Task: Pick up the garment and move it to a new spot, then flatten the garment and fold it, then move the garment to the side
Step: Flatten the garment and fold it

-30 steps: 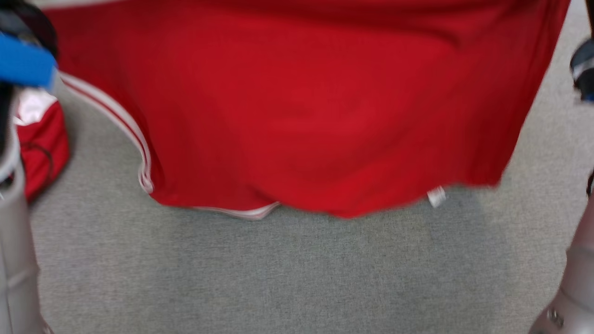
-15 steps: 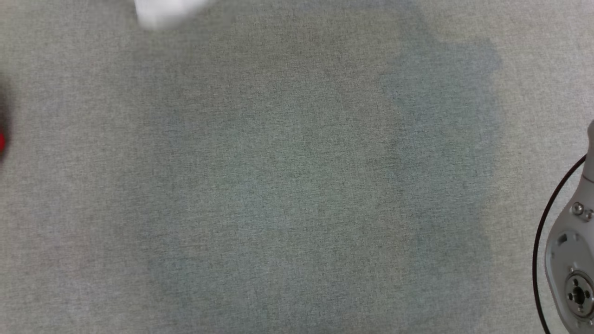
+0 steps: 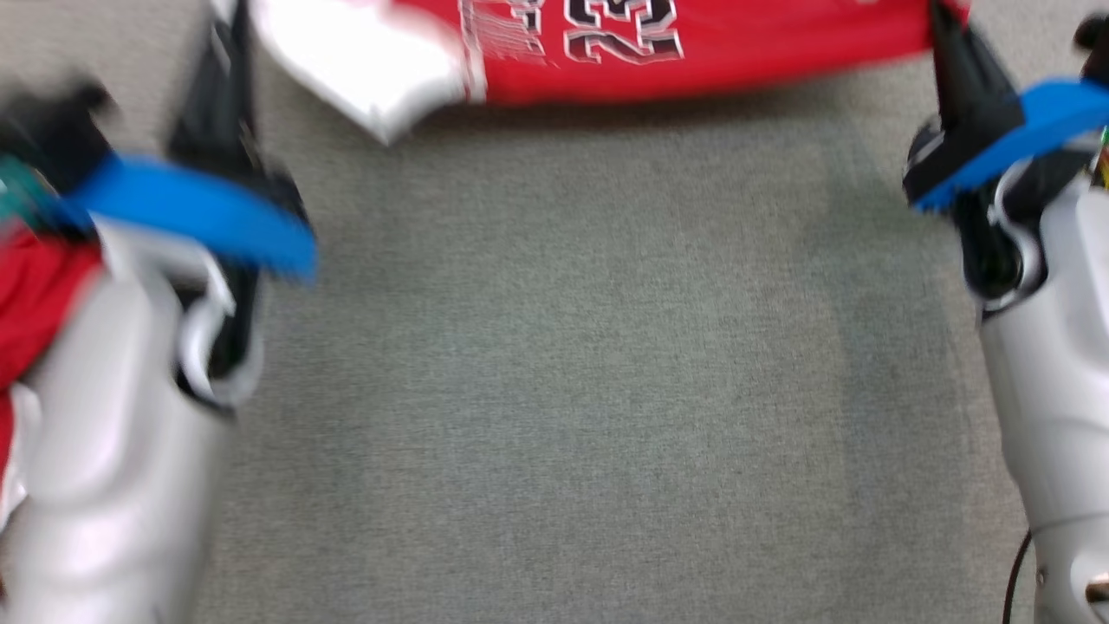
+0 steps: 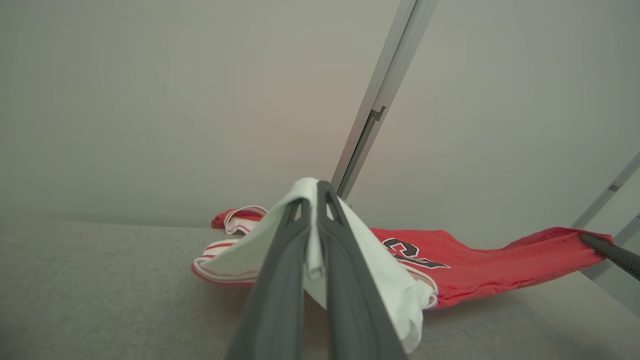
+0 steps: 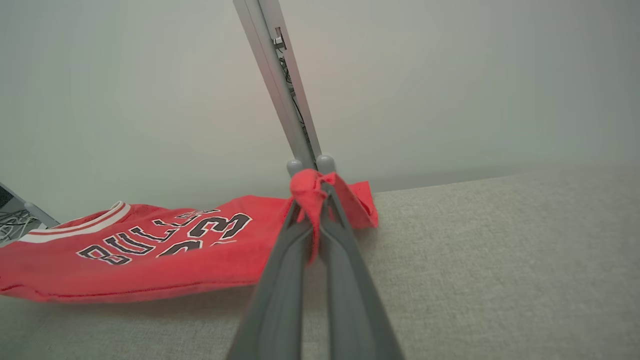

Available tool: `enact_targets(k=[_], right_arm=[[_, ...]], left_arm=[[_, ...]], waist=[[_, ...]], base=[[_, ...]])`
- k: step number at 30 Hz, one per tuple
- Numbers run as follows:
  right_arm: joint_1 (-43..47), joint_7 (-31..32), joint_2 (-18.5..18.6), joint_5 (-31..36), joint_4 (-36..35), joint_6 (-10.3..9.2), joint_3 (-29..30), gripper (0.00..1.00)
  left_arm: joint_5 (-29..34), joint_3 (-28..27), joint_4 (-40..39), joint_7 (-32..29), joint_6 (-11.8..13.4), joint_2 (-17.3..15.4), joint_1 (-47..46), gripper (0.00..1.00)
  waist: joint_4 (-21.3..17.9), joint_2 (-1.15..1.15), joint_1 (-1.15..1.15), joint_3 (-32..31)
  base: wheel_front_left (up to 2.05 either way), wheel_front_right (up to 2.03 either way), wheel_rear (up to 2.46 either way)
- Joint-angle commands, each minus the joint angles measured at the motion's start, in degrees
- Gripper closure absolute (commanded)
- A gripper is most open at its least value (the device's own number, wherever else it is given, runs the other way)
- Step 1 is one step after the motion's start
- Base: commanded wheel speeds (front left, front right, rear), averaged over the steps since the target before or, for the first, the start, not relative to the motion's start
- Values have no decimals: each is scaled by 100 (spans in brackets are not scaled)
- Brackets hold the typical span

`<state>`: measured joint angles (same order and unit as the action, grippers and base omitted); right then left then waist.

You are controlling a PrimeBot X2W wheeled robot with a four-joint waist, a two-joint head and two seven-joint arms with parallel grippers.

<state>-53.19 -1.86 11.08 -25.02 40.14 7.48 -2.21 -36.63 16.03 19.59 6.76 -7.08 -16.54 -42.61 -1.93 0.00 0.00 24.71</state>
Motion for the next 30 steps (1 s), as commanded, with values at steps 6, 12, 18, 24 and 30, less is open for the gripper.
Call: enact_targets(k=[6,12,18,24,30], right_arm=[[869,238,201,-254,517,3,-61,100],[1725,475,248,-249,434,2,37,100],[2597,670,239,90,101,2,482,100],[3470,1224,-72,684,-671,2,1158,100],[4294,2049,-472,1201,-1896,2,1626,100]], left_arm=[[-671,5,-407,-55,130,300,2016,100],[-1047,34,-1077,-307,416,361,3528,100],[-1018,276,-1732,-807,785,147,4523,100],[-1110,451,-2468,-1353,1090,-91,5287,100],[-1041,472,-3110,-1794,1456,-444,5820,100]], waist=[[287,0,0,-680],[376,0,0,-1189],[468,0,0,-1519],[461,0,0,-1594],[443,0,0,-1558]], base=[[0,0,0],[0,0,0],[0,0,0],[0,0,0],[0,0,0]])
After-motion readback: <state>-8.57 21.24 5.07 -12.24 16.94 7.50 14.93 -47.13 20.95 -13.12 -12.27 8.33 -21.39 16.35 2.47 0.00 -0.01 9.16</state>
